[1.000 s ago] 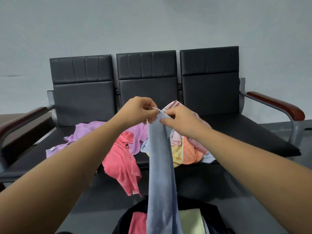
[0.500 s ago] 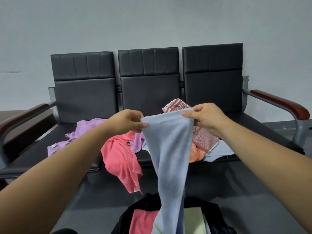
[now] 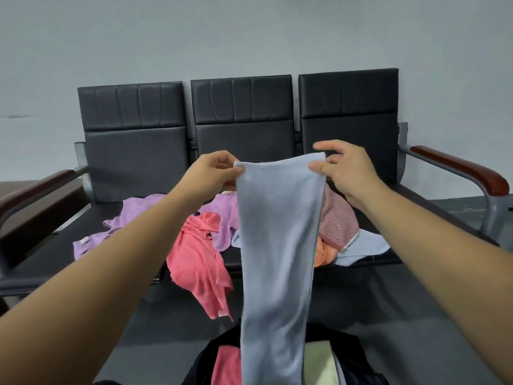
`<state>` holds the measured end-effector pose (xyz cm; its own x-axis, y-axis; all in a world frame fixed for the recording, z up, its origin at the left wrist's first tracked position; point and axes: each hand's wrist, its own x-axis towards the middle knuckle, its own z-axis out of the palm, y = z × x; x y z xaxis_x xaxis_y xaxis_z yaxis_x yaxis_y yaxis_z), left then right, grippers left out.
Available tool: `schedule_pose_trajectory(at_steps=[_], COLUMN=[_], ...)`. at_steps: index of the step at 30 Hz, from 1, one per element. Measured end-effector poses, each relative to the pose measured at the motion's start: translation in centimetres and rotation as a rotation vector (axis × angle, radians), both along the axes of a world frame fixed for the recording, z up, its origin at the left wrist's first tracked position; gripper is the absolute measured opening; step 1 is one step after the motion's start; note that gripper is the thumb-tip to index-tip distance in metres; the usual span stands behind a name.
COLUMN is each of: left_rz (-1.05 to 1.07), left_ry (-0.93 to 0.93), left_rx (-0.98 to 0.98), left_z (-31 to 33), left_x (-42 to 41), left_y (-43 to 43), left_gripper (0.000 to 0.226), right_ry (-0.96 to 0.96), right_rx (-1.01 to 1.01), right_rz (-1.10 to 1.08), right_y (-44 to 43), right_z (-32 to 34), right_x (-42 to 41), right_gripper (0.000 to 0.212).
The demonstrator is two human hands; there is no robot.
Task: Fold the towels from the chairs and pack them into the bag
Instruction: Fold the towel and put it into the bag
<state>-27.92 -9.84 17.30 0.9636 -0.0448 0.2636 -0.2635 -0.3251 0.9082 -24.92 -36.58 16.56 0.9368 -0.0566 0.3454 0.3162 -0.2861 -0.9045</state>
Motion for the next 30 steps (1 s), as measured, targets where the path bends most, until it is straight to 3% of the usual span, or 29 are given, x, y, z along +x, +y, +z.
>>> schedule_pose_trajectory(at_steps=[2,5,8,12,15,16,19,22,24,26,27,30], left_rz=[-0.013,-0.081,-0.164,-0.097,-0.173,-0.243,-0.417,-0.373,-0.392,-0.438,-0.450,-0.517], left_ry=[-0.011,-0.016,-0.025,-0.044,0.073,0.146,0.320,0.387,0.434,0.502,0.520,0.529], left_rx=[-0.099,-0.143,-0.137,-0.135,-0.306,-0.291,0.084,0.208,0.073,-0.208,-0.346,-0.663], left_z=[-0.5,-0.8,-1.1,-2.3,-4.3,-5.3,-9.0,-12.1,-13.4,-14.2,-14.4,-14.8], left_x=[-0.3,-0.4,-0.5,0.4,0.8,0.8,0.6,0.6,0.6,0.5,0.6,1.0], left_y=[-0.8,-2.0,-3.0,-3.3,-2.8,-2.6,-1.6,-1.0,-1.3,-1.9,-2.2,-3.2], left_gripper=[0.009,0.010,0.010,0.009,0.004,0.011,0.029,0.026,0.022,0.026,0.034,0.060], right_ry=[0.062,0.082,0.148,0.162,0.146,0.156,0.161,0.161,0.180,0.215,0.241,0.423], right_rx=[0.125,0.148,0.183,0.088,0.249,0.319,0.452,0.484,0.430,0.361,0.316,0.201], right_rz=[0.120,0.308,0.494,0.476,0.430,0.426,0.426,0.397,0.327,0.238,0.202,0.161], right_y=[0.2,1.2,2.5,4.0,4.4,4.5,4.3,3.7,3.4,3.1,3.0,3.0], right_z=[-0.2,-0.6,-1.3,-2.5,-2.3,-2.0,-0.9,-0.5,-1.3,-3.0,-4.1,-8.8], right_x=[-0.1,-0.7,-1.4,-1.4,-0.7,-0.3,1.0,2.2,3.2,4.6,5.2,6.6], right_gripper=[0.043,0.013,0.016,0.023,0.016,0.013,0.011,0.017,0.022,0.012,0.004,0.008])
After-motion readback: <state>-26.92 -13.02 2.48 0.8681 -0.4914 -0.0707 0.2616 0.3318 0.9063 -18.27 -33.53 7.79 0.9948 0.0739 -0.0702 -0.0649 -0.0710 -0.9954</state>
